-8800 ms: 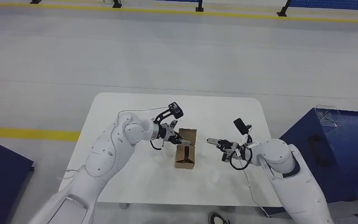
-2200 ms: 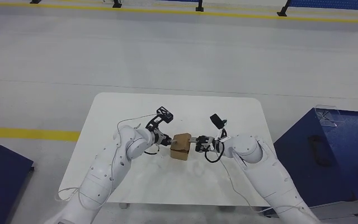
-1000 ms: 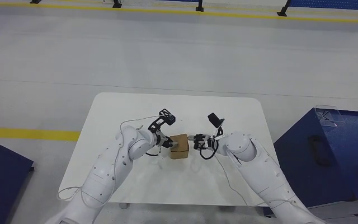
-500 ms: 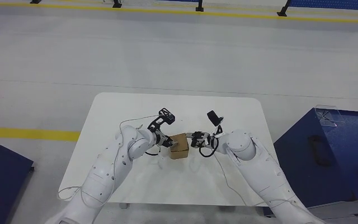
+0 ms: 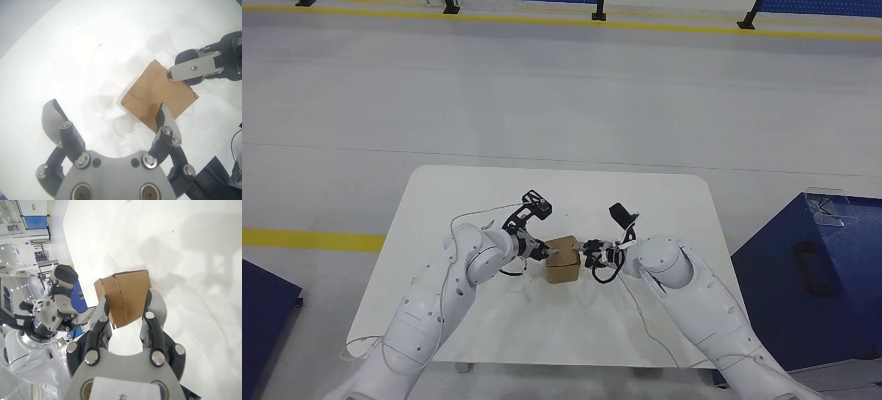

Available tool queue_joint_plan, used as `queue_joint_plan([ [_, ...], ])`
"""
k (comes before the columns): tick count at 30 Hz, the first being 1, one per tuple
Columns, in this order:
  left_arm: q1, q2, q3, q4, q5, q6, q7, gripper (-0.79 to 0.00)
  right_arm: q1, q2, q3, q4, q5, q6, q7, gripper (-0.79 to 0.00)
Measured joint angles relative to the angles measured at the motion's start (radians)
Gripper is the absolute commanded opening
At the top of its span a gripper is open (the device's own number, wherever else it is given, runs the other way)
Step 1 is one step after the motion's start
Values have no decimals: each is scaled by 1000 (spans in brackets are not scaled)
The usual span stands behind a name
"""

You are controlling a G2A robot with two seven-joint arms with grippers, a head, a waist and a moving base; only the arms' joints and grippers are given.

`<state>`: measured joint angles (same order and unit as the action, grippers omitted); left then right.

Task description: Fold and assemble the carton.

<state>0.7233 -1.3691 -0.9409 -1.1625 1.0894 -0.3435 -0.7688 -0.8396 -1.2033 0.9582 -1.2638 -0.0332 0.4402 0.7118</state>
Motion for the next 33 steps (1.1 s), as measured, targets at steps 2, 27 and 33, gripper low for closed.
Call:
queue_joint_plan([
  [2,7,3,-9,-12,3,-1,3,0,-1,0,3,-3,-4,3,1,-449],
  [27,4,-1,5,-4,1,-2,1,0,-20,3,83,-18,42,-27,-27,-453],
  [33,-11,-8,20,4,-3,3,3,0,-25,13,125,-20,42,-33,-8,-453],
])
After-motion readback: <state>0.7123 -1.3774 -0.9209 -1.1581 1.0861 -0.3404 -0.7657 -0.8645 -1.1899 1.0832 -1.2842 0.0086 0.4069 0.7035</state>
